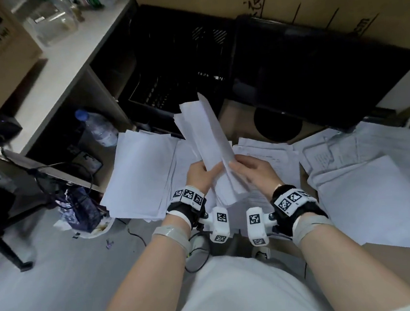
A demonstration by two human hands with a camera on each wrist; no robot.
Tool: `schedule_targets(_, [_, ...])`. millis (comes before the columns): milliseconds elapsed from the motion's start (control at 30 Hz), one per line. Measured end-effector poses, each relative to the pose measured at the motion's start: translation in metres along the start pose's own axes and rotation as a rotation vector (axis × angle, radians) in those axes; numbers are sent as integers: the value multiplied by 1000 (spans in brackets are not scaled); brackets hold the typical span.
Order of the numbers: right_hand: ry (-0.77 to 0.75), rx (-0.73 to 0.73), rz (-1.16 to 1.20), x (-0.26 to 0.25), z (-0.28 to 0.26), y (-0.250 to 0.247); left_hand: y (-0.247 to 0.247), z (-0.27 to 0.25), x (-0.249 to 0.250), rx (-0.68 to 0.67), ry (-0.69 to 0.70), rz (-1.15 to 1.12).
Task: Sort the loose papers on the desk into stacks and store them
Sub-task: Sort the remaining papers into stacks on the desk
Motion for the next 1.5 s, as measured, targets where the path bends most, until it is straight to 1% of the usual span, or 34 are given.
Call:
schedule_targets(100, [-4,-13,-60,5,2,-3,7,-3,2,-19,50,65])
schedule_targets(167, [-7,-24,-109,8,2,-6,14,-7,6,-34,55,62])
schedule_targets(233, [18,-30,-91,10,2,-10,21,-15,11,-59,51,17])
schedule_targets(300, [53,-58,-36,10,-1,-13,24,-23,12,-48,49,-17])
schedule_targets(400, [-36,-46,-104,10,1,-27,27,-32,5,-1,4,-66])
schedule_targets(467, [-61,-43,-112,15,3,-37,29,-38,2,31,-34,-97])
schedule_targets(600, [-46,-55,-70,28,8,-59,43,-54,-3,81,-101,-128])
schedule_targets(733, [22,-147,-35,45,9,-74,62,-69,-5,103,-142,-180])
schedule_targets(833, [36,-171,-54,54,11,-87,74,-74,-11,125,-160,-104])
schedule_targets(900, [29,-103,-124,65,22,-102,79,-74,-17,148,-152,-23])
schedule_targets(933, [39,-37,-193,72,29,-114,79,-74,-20,177,-141,16])
schedule_targets(1000, [92,121,-382,92,43,-146,73,-72,-29,258,-147,62])
schedule_targets(1033, [124,179,-455,102,46,-160,70,-73,-33,285,-162,76])
schedule_targets(1067, [151,213,-475,110,47,-170,69,-74,-37,292,-174,82])
schedule_targets(1133, [178,193,-473,124,46,-174,74,-75,-41,242,-188,85])
schedule_targets(1233, [144,127,-505,130,46,-166,81,-81,-43,184,-209,91])
schedule_targets(1367, [118,129,-590,128,44,-164,73,-78,-53,229,-249,105])
schedule_targets(1433, [127,139,-584,131,44,-164,67,-74,-57,256,-254,128])
schedule_targets(1500, [114,144,-568,118,40,-158,60,-71,-57,282,-255,134])
Point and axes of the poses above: each hand's wrist, its own z-axis towards the middle knuckle, its own y-axis out of the palm, x = y × z, the point moved 10 cm from there along z, towards the middle knuckle, and after that the axes turned 15 degrees about x, right-handed, at the moved point
